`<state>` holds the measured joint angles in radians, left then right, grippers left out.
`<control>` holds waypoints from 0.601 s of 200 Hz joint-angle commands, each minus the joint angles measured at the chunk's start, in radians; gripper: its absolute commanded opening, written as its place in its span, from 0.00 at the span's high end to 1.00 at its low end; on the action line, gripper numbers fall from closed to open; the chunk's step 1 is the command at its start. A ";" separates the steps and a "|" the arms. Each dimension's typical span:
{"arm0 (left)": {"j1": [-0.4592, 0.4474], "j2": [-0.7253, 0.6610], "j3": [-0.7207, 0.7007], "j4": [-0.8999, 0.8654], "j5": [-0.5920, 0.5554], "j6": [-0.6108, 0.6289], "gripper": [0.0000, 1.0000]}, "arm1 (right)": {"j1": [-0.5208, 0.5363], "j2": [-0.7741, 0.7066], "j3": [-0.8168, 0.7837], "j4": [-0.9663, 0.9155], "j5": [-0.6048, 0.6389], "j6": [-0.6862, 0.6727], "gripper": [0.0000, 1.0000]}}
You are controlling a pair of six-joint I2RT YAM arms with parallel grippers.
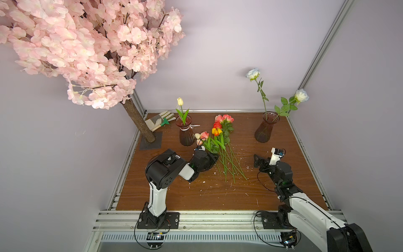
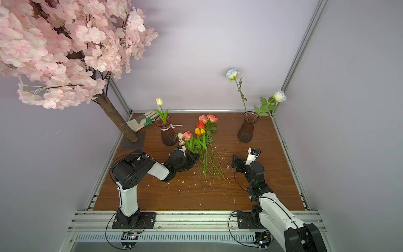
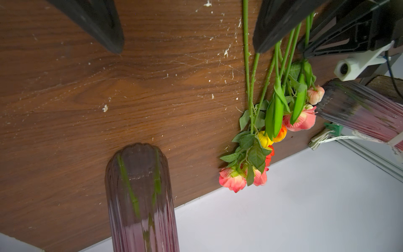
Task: Arrange the flowers in different vases according to their variety
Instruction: Pick up the flower at the center of the board.
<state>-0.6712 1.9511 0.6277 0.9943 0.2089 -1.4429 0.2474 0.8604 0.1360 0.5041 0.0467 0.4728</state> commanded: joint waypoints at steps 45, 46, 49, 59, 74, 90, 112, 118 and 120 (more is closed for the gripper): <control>0.007 -0.027 0.024 0.006 0.019 0.081 1.00 | 0.003 -0.006 0.022 0.019 -0.007 0.007 0.00; 0.007 -0.028 0.024 0.006 0.019 0.081 1.00 | 0.005 -0.007 0.022 0.019 -0.006 0.007 0.00; 0.007 -0.031 0.023 0.006 0.020 0.081 1.00 | 0.004 -0.006 0.022 0.019 -0.005 0.007 0.01; 0.007 -0.042 0.023 0.004 0.021 0.103 1.00 | 0.005 -0.008 0.022 0.019 -0.004 0.008 0.01; 0.007 -0.061 0.030 -0.030 0.020 0.133 1.00 | 0.004 -0.008 0.020 0.019 -0.005 0.007 0.00; 0.007 -0.093 0.044 -0.088 0.007 0.178 1.00 | 0.005 -0.009 0.020 0.020 -0.005 0.007 0.01; 0.007 -0.157 0.071 -0.211 -0.042 0.261 1.00 | 0.004 -0.007 0.020 0.020 -0.005 0.007 0.00; 0.007 -0.178 0.080 -0.246 -0.060 0.290 1.00 | 0.004 -0.007 0.020 0.019 -0.004 0.007 0.00; 0.007 -0.182 0.083 -0.262 -0.064 0.299 1.00 | 0.004 -0.007 0.020 0.019 -0.005 0.007 0.00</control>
<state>-0.6704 1.8454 0.6640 0.8837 0.2043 -1.2808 0.2474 0.8585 0.1360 0.5041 0.0467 0.4732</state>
